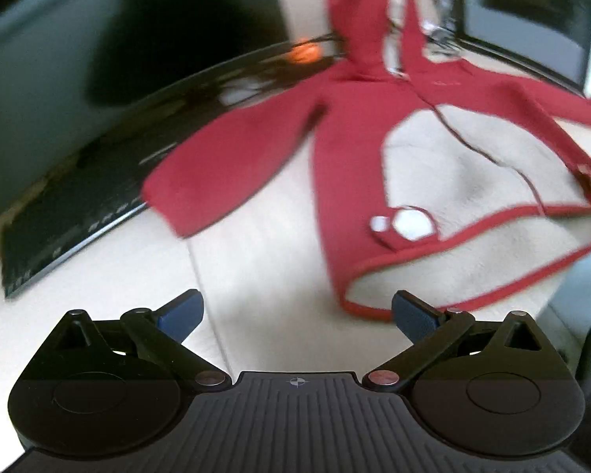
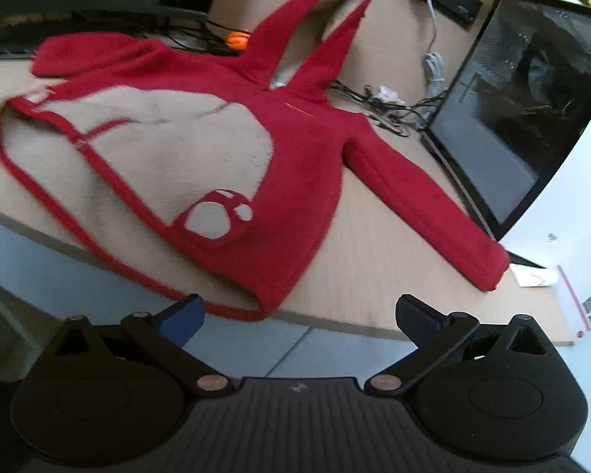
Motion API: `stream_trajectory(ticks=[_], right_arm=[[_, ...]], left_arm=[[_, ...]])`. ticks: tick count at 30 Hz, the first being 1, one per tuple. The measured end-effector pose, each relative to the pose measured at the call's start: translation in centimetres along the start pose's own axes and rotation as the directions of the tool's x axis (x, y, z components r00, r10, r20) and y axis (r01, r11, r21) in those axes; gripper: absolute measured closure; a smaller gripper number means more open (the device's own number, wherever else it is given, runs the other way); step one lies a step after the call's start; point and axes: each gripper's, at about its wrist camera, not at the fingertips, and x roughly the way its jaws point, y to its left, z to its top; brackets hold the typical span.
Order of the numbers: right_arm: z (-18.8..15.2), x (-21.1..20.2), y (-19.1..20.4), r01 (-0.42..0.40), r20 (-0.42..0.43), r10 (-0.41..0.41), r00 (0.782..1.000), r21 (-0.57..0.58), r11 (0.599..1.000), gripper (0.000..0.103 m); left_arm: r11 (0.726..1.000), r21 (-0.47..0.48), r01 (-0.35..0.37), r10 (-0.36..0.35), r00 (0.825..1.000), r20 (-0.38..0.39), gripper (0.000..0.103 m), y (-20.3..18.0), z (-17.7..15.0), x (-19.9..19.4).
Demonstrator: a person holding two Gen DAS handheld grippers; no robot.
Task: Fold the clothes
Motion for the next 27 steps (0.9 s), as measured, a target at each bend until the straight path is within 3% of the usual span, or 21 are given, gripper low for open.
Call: stream_trajectory(ticks=[2,6,12,15,16,19,22,24,26,27], right_arm=[[0.5,0.9,0.0,0.051,-0.001,-0.051,0.999,-0.02,0.998,0.0],[1.5,1.8,-1.5,0.199,0.036,-0.196,0.98,-0.101,0.975,0.0],[2.1,0.5,-6.4,0.337,0.067,-0.331,0.941,-0.11,0.935,0.0],[0.7,0.8,-7.4,0.263,-0.047,-0.269,0.962,-0.109,0.959,0.0],[0.6,0.3,-8.1,0.208,-0.055,-0.211,0.976,-0.053,0.977,0.0],[0.4,-1.1,-10.4,0.038,-0.058,-0.031,0.998,0.118,0.992,0.0],[0.3,-2.5,-12.7,-0.13,-0.027,0.143,0.989,0.282,0.951,0.0],[2.1,-2.5,-14.0,-0.187,0.053,0.18,0.982,0.358,0.915,0.0],[4.1,-0.9,-15.0,-0.273,0.12,0.246,0.962,0.435,0.858,0.0],[5.1,0.4,-15.4,-0.323,0.146,0.289,0.946,0.472,0.82,0.0]], left_arm=[[0.998,0.061,-0.021,0.021,1.0,0.001,0.0,-1.1,0.1,0.5],[0.99,0.085,-0.117,0.117,0.993,-0.002,0.0,-2.1,1.5,2.1],[0.994,0.106,0.022,-0.02,0.999,-0.025,0.0,-5.2,2.3,-0.1],[0.978,0.207,0.032,-0.017,0.997,-0.075,0.0,-9.1,0.4,-0.8],[0.975,0.218,0.039,-0.019,0.996,-0.093,0.0,-9.7,-0.6,-0.9],[0.977,0.117,0.18,-0.172,0.982,-0.08,0.0,-8.7,-0.1,-2.3],[0.95,0.02,0.312,-0.311,0.95,-0.035,0.0,-7.6,1.0,-3.8],[0.922,-0.025,0.386,-0.384,0.922,0.046,0.0,-6.9,3.9,-4.1],[0.903,-0.076,0.423,-0.414,0.903,0.115,0.0,-6.9,6.8,-3.0],[0.9,-0.111,0.422,-0.406,0.903,0.141,0.0,-6.9,8.2,-1.9]])
